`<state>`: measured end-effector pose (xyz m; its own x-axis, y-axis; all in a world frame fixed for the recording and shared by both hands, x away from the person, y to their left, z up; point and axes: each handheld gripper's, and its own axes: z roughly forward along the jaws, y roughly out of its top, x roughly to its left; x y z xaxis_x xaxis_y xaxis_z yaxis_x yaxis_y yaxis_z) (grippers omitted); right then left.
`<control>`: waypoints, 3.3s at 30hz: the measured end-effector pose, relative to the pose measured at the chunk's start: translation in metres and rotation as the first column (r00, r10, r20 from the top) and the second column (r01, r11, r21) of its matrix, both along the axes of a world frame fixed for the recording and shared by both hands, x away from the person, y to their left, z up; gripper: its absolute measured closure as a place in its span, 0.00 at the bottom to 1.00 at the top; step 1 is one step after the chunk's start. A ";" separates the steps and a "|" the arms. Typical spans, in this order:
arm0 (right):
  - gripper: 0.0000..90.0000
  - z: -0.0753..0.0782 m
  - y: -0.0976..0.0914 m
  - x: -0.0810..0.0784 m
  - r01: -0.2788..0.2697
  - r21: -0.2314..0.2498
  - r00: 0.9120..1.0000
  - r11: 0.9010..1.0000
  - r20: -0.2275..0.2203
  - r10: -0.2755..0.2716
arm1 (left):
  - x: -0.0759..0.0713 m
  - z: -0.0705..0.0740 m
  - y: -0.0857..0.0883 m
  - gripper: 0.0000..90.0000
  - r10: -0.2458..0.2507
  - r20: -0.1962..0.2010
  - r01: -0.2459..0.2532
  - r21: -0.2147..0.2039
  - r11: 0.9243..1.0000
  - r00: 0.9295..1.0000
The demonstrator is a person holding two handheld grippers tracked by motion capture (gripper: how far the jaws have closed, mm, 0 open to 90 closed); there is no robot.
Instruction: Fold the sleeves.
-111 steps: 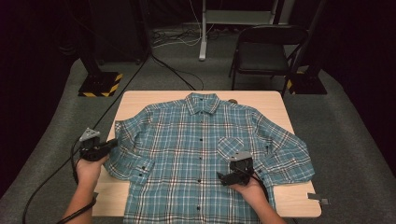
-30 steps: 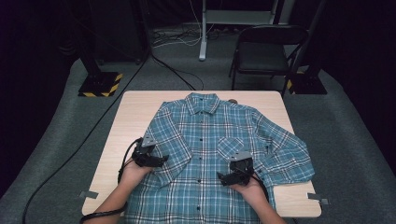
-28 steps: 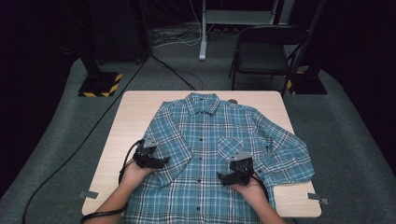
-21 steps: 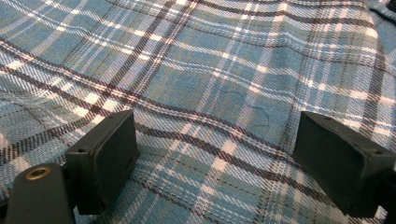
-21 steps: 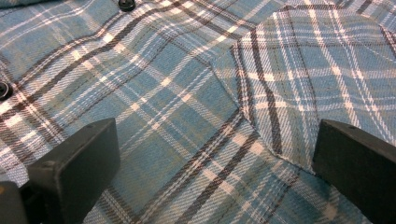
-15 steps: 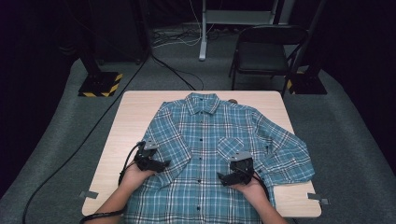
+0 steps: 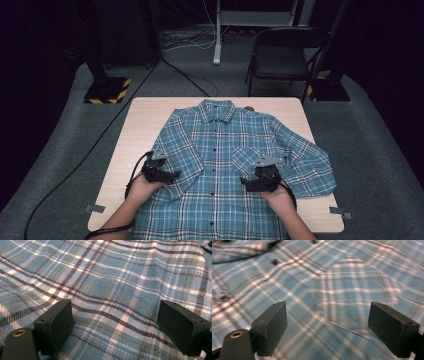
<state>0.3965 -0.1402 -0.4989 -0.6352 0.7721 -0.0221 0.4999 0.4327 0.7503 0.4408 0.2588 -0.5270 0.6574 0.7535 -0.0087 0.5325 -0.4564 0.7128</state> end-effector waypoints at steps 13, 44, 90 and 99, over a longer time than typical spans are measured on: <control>0.16 -0.026 -0.022 0.009 0.075 -0.033 0.994 0.997 -0.073 -0.077 | -0.001 0.000 0.007 0.15 0.011 -0.001 -0.011 -0.010 1.000 1.000; 0.26 -0.020 -0.065 0.020 0.177 -0.048 0.981 0.983 -0.066 -0.180 | -0.004 0.000 0.020 0.15 0.037 -0.003 -0.037 -0.015 0.999 0.999; 0.35 -0.017 -0.129 0.027 0.313 -0.059 0.943 0.948 -0.101 -0.318 | -0.007 -0.001 0.031 0.15 0.070 0.004 -0.070 -0.002 0.998 0.998; 0.40 0.003 -0.151 0.021 0.342 -0.046 0.937 0.939 -0.056 -0.344 | -0.007 -0.001 0.031 0.15 0.071 0.003 -0.071 -0.004 0.997 0.997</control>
